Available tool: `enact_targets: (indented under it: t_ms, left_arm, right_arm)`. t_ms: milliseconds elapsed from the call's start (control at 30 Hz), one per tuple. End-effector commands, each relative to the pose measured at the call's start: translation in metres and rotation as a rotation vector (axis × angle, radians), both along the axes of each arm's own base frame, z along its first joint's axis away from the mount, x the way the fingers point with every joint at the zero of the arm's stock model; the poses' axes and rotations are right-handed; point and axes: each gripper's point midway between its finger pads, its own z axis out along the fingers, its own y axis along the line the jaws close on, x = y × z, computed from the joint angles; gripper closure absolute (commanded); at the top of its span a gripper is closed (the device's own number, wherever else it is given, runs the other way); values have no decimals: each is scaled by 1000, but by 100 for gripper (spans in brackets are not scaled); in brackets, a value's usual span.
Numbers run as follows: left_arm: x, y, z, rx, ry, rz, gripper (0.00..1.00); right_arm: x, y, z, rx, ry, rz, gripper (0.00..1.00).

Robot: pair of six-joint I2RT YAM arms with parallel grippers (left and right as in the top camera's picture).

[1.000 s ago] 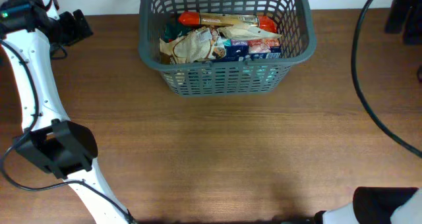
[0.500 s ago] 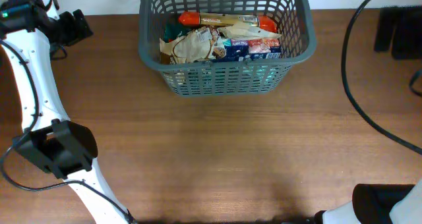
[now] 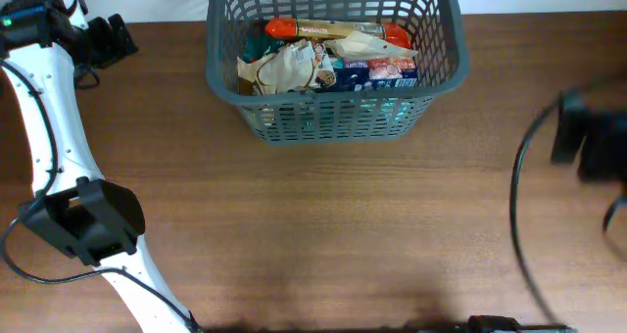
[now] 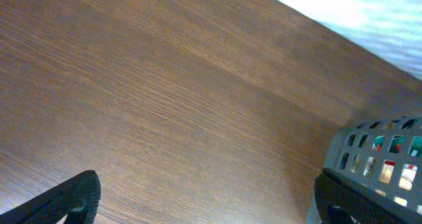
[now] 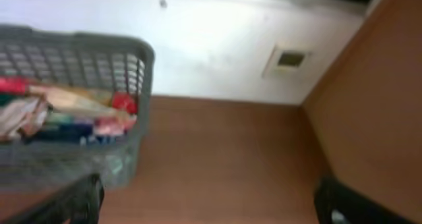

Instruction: Pack container

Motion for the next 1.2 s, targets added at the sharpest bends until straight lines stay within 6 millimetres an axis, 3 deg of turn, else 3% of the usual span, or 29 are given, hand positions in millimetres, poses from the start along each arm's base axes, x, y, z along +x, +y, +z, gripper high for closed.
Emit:
enact_targets:
  t_ms: [0, 300, 433, 633, 900, 1167]
  left_arm:
    - [-1, 2, -1, 0, 2, 14, 1]
    - [-1, 2, -1, 0, 2, 14, 1]
    - [-1, 2, -1, 0, 2, 14, 1]
    - [-1, 2, -1, 0, 2, 14, 1]
    - [-1, 2, -1, 0, 2, 14, 1]
    - [-1, 2, -1, 0, 2, 14, 1]
  right_arm:
    - [-17, 8, -55, 18, 24, 40, 1]
    - [-37, 27, -216, 59, 35, 131, 1]
    - [-40, 27, -263, 63, 60, 130, 1]
    - [-35, 27, -288, 50, -19, 132, 1]
    - [-21, 26, -298, 24, -185, 136, 1]
    - [-13, 25, -321, 26, -170, 135, 1]
